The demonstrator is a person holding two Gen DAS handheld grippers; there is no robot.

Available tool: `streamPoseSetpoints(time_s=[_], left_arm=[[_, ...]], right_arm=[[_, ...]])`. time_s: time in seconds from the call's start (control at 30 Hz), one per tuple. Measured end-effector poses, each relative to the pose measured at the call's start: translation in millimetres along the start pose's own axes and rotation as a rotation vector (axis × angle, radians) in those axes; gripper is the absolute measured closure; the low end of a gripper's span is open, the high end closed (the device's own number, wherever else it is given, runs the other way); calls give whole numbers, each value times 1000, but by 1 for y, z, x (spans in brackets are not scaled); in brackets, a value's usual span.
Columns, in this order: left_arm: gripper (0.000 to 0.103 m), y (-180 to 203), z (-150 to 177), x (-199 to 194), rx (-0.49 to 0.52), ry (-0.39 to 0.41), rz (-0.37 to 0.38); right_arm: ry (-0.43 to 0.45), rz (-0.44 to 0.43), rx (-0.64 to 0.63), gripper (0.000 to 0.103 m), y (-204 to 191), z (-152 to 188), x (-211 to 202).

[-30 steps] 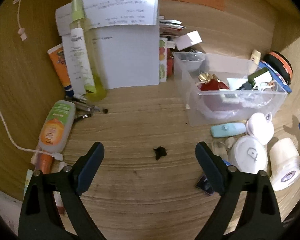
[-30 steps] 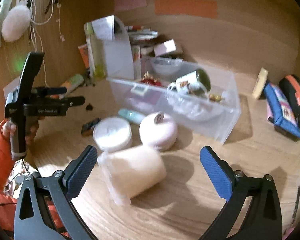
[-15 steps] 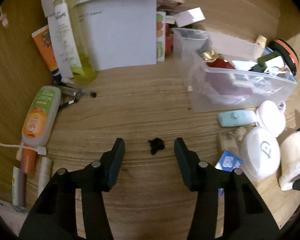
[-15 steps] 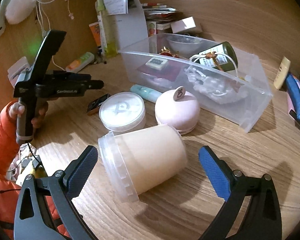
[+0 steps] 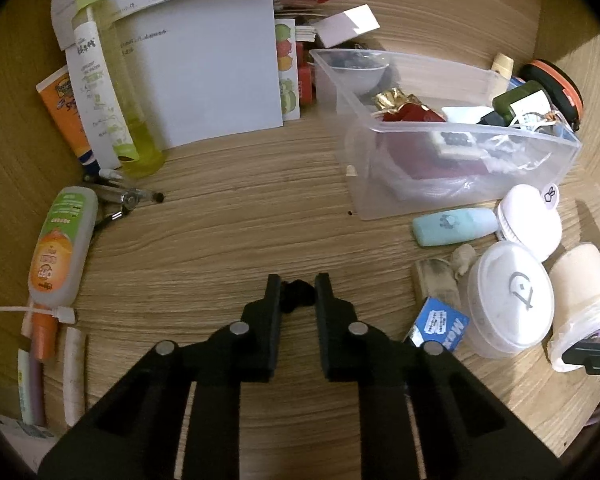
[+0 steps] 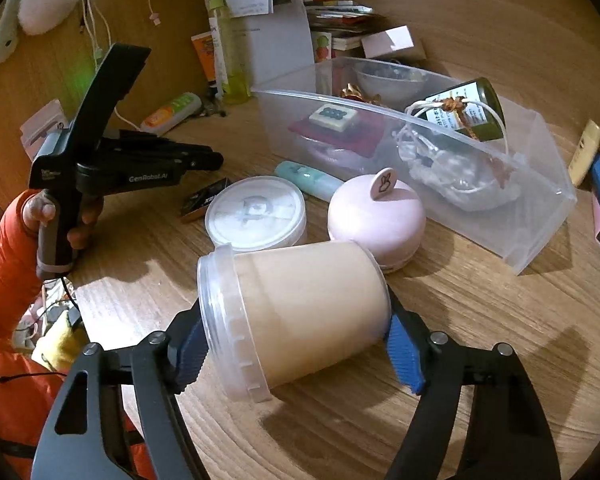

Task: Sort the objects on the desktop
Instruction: 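Grasp the beige plastic tub around its body with the right gripper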

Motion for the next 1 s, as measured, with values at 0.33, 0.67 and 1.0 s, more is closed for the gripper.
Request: streamPoseSetpoints(time_s=[0.33, 0.67, 1.0], left_arm=[[88, 9, -4, -11, 24, 66, -8], [88, 23, -12, -34, 36, 150, 15], [88, 42, -32, -62, 34, 250, 72]], right_arm=[[3, -21, 91, 37, 14, -1, -5], [59, 8, 170, 37, 34, -12, -35], [195, 109, 212, 37, 61, -43, -81]])
Point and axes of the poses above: each gripper's, at about its wrist camera, not at the fingertips, and x roughly the way its jaws point, y to its right, z to its underside, the point moved 7 cm from there along x, roughly the way its jaws point, and after that the axes turned 7 degrees about z, right-handed, at the moved point
